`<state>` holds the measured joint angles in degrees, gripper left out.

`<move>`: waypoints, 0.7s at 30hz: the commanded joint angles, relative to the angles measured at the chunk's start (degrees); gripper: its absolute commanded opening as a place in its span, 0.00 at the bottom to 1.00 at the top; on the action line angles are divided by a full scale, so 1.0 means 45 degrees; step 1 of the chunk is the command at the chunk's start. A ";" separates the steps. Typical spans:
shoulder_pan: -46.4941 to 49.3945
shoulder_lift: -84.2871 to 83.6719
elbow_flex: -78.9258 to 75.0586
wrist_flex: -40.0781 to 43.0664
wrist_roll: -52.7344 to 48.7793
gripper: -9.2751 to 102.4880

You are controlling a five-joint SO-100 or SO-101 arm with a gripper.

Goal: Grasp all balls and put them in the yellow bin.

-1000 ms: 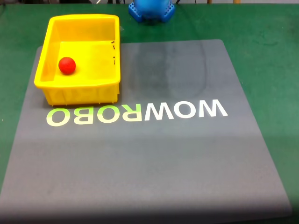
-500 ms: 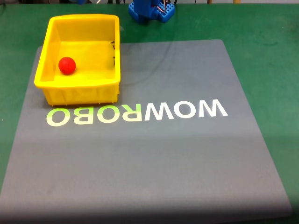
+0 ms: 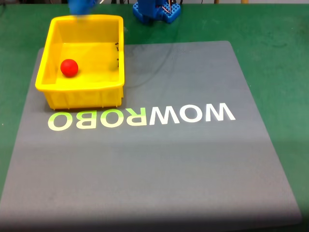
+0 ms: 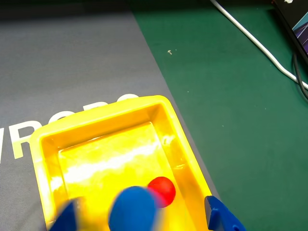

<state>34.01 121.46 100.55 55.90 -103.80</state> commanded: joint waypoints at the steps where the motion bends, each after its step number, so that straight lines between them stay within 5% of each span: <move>1: 0.0117 0.0176 -0.0215 -0.0391 0.0059 0.47; 12: -0.0781 0.0410 -0.0215 -0.0723 -0.0059 0.47; 21: -0.6016 0.2969 0.1543 -0.1074 0.0918 0.42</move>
<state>16.17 128.50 103.80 53.17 -100.55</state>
